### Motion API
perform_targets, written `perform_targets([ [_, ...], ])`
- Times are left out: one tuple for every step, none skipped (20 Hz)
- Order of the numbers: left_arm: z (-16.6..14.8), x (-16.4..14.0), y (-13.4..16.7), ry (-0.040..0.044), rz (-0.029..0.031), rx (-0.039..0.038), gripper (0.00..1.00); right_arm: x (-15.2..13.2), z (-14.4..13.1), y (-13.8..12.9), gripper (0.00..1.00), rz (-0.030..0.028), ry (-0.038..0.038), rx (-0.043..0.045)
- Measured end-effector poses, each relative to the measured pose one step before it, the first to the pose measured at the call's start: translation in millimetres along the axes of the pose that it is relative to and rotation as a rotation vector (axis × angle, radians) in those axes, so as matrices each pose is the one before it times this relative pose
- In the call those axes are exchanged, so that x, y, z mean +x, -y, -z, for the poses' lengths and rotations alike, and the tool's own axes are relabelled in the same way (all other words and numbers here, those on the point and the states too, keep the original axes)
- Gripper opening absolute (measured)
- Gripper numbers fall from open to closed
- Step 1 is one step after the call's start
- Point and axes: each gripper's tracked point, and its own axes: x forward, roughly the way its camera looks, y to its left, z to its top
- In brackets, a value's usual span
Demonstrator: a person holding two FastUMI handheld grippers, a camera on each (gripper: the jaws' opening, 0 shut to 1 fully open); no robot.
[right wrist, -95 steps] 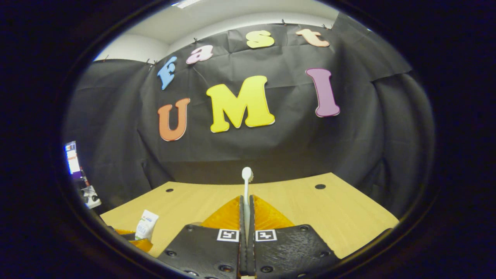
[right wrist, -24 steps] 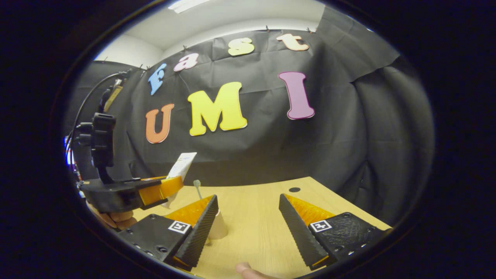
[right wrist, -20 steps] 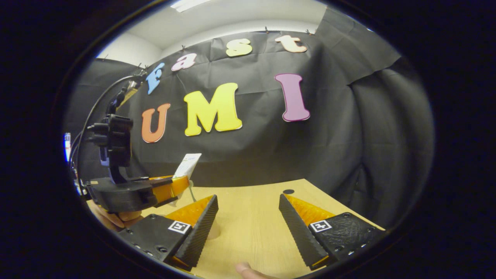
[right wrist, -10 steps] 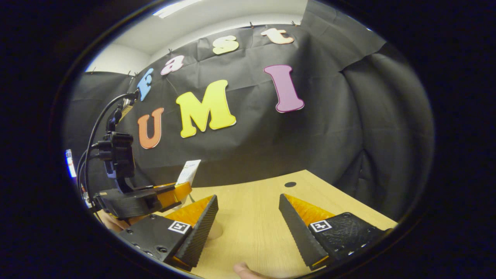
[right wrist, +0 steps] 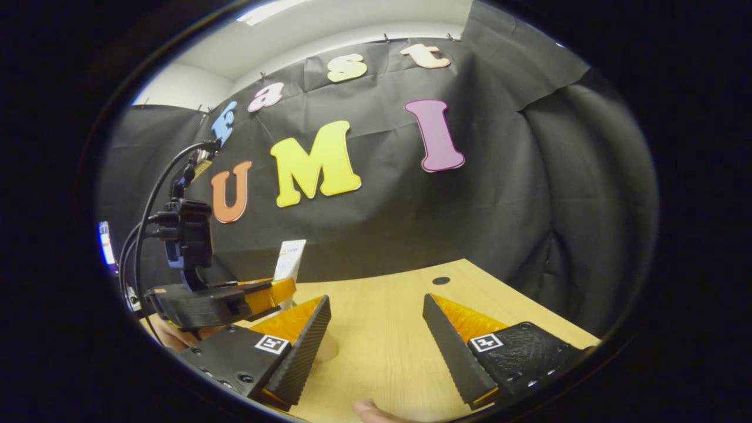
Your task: Put the toothbrush and toothpaste on the desktop into the cup, then pick up the cup and place it on the coaster on the desktop.
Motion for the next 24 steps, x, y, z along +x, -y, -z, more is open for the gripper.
perform_targets([
  [-3.85,-1.59,-0.73,0.01271,-0.00200,0.00305,0.43,0.74,1.66,0.41,0.95,0.00027,-0.00112,-0.00229],
  [-5.23,-0.54,3.83,0.01057,0.01220,-0.00064,0.43,0.53,0.04,-0.31,0.96,0.00213,-0.00146,-0.00200],
  [-0.09,-0.11,-0.38,0.00536,0.00367,0.00552,0.43,-0.69,0.22,0.19,0.96,0.00041,-0.00220,0.00093],
  [-2.88,-4.43,1.24,0.00398,0.00352,0.00869,0.43,-0.42,0.17,-0.85,0.96,-0.00326,-0.00202,0.00205],
  [-1.62,-2.35,0.12,0.00500,-0.00246,0.00565,0.43,0.11,0.82,-1.80,0.96,-0.00351,-0.00320,-0.00113],
  [-1.14,-1.57,1.32,0.00149,-0.00151,0.00340,0.43,-0.11,0.64,-0.84,0.96,0.00018,-0.00231,-0.00474],
  [0.88,-3.11,0.12,-0.00339,0.00508,0.00229,0.43,-0.52,1.40,-0.79,0.95,0.00192,-0.00345,-0.00490],
  [-0.56,-3.28,-1.32,-0.00158,0.00077,0.00003,0.43,0.10,-0.04,-2.14,0.95,-0.00200,-0.00443,-0.00395],
  [-0.60,-3.15,-1.75,0.00131,0.00002,-0.00661,0.43,-0.08,2.84,-2.95,0.95,-0.00341,-0.00525,-0.00425],
  [-0.99,-3.51,2.97,0.00104,0.01610,-0.01828,0.43,-1.07,1.80,-2.65,0.96,-0.00102,-0.00807,-0.00321],
  [-1.29,-3.92,2.39,0.00223,0.02015,-0.01988,0.44,-1.24,3.63,-2.61,0.96,-0.00402,-0.01090,-0.00184],
  [-1.52,-6.08,0.67,0.00179,0.00938,-0.00841,0.48,-1.06,2.29,-2.89,0.96,-0.00296,-0.00849,-0.00194],
  [-1.44,-6.16,-1.57,-0.00075,-0.00402,0.00333,0.49,-1.64,1.33,-2.71,0.96,0.00137,-0.00706,-0.00520],
  [-1.48,-5.74,-3.81,0.00151,-0.00761,0.01097,0.55,-1.12,1.73,-1.03,0.96,0.01008,-0.00296,-0.00757],
  [-0.95,-5.31,-4.42,0.00229,-0.01041,0.00907,0.58,0.61,1.87,1.18,0.92,0.02179,-0.00375,-0.01266],
  [-0.19,-6.40,-3.29,0.00496,-0.00688,0.00597,0.63,-1.29,1.63,-0.23,0.96,0.01472,-0.00236,-0.01568],
  [1.00,-5.89,-2.16,-0.00072,0.00465,0.01027,0.65,-2.11,2.46,-5.46,0.92,-0.00149,-0.00321,-0.01380],
  [-0.01,-5.26,-3.61,0.00046,0.00013,0.01008,0.75,-2.29,1.04,-6.51,0.96,-0.00541,-0.00415,-0.00890],
  [0.48,-5.15,-6.79,0.00257,-0.01572,0.00861,0.74,-1.41,1.74,-5.28,0.96,-0.00610,-0.00468,-0.00908],
  [1.41,-5.93,-7.74,-0.00223,-0.01720,0.00394,0.92,-2.73,1.06,-5.30,0.92,-0.00615,-0.00025,-0.00716],
  [3.31,-4.91,-7.31,-0.00838,-0.01775,0.00310,0.94,-2.15,-0.50,-4.68,0.93,-0.00452,-0.00055,-0.00393],
  [2.44,-4.27,-4.85,-0.01259,-0.00974,-0.00298,0.94,-2.05,-0.42,-4.46,0.96,-0.00628,-0.00251,-0.00192],
  [2.16,-4.35,-5.85,-0.00421,-0.00451,-0.00621,0.95,-1.76,0.20,-4.86,0.96,-0.00397,-0.00109,0.00003],
  [0.38,-5.31,-1.42,-0.00531,0.00335,-0.00210,0.94,-2.07,-1.93,-3.93,0.96,-0.00293,0.00152,-0.00583],
])
